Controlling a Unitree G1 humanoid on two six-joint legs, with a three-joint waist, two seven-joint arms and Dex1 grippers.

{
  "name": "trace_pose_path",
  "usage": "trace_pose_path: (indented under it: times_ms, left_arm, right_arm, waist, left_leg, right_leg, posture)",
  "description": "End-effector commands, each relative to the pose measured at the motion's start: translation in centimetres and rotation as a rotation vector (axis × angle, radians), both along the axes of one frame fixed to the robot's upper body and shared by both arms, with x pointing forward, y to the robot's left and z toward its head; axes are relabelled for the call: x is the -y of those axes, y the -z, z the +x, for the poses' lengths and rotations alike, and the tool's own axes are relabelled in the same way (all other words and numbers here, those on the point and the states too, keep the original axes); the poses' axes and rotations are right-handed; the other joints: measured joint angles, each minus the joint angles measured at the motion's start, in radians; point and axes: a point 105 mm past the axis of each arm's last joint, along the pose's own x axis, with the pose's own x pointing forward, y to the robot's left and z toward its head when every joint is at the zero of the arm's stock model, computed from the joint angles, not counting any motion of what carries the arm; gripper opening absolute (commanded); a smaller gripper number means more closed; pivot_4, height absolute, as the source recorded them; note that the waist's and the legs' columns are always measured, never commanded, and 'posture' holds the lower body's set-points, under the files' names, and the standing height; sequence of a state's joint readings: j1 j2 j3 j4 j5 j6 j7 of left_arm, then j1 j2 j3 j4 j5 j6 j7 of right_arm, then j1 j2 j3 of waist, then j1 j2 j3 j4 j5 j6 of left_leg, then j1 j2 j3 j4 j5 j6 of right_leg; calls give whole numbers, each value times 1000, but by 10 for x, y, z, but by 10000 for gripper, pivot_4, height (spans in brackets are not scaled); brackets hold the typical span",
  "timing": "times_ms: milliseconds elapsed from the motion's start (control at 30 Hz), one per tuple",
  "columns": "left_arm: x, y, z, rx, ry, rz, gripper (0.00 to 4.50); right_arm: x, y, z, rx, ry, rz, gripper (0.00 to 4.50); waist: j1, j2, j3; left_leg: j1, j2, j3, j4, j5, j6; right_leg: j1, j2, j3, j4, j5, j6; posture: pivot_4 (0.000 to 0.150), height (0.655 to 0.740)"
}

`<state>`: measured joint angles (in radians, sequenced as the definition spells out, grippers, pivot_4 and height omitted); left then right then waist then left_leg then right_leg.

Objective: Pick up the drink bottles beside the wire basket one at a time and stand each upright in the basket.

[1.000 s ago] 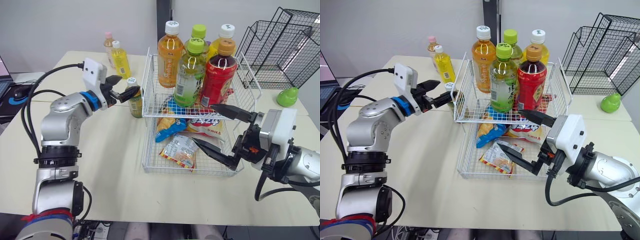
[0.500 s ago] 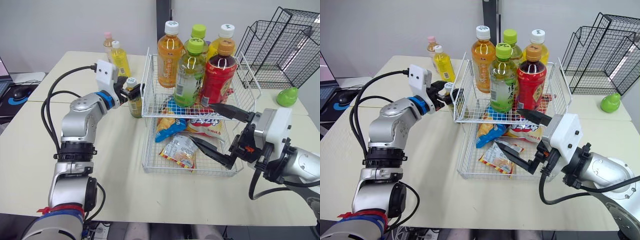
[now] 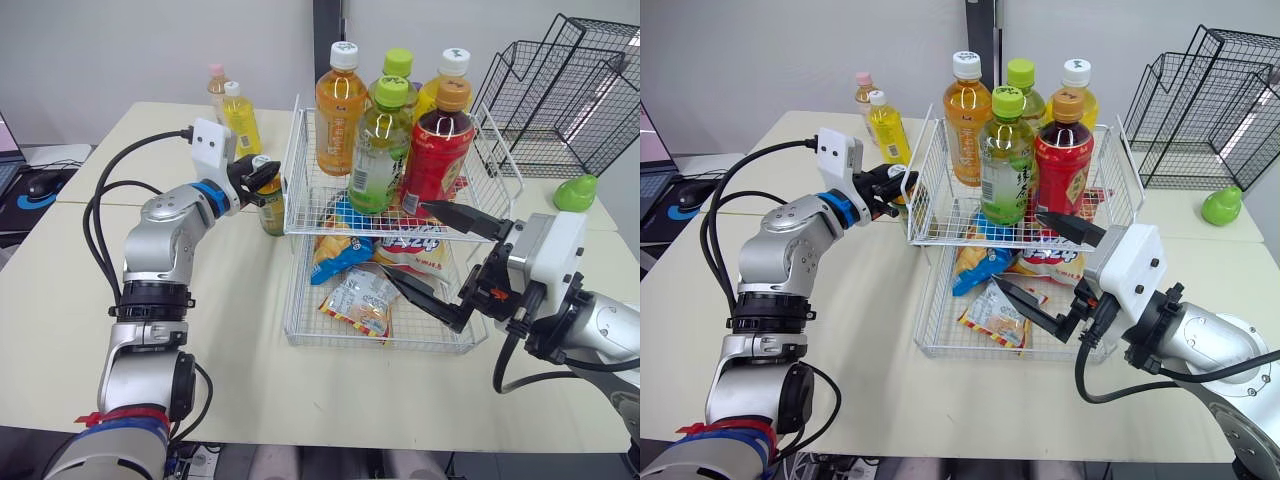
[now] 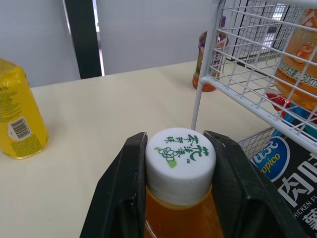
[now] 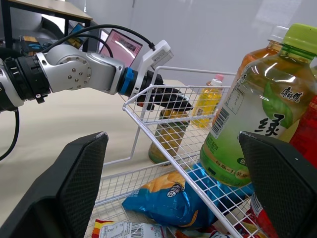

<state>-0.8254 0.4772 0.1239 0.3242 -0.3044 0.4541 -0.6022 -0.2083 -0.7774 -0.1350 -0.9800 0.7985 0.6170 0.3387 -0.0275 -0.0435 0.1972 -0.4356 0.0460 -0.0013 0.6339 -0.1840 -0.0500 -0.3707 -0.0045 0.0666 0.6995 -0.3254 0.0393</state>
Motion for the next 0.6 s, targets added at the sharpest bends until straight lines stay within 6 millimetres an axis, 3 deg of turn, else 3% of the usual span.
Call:
trace_pose_path:
  times_ms: [33,200,467,600]
  left_arm:
    - [0,-20,-8,65,26,-4,13562]
    - [-7,-40,-24,110,109,65,13562]
    - [-31,-100,-42,162,190,126,13562]
    - [-39,-142,-57,191,250,128,13561]
  right_arm:
    - [2,-9,-5,58,10,5,45000]
    - [6,-14,-4,81,35,12,45000]
    - [16,-22,-9,115,40,-11,45000]
    - [18,-25,-15,112,17,-18,45000]
  waist:
    - [0,0,0]
    - [-1,0,0]
    - [0,0,0]
    - [0,0,0]
  left_leg:
    - [0,0,0,0,0,0]
    - [0,0,0,-1,0,0]
    - [-1,0,0,-1,0,0]
    - [-1,0,1,-1,0,0]
  right_leg:
    - [0,0,0,0,0,0]
    - [-1,0,0,0,0,0]
    - [-2,1,0,-1,0,0]
    - [-2,0,0,-2,0,0]
  posture:
    - [1500,7360]
    - [1500,7360]
    - [1500,7360]
    - [1500,7360]
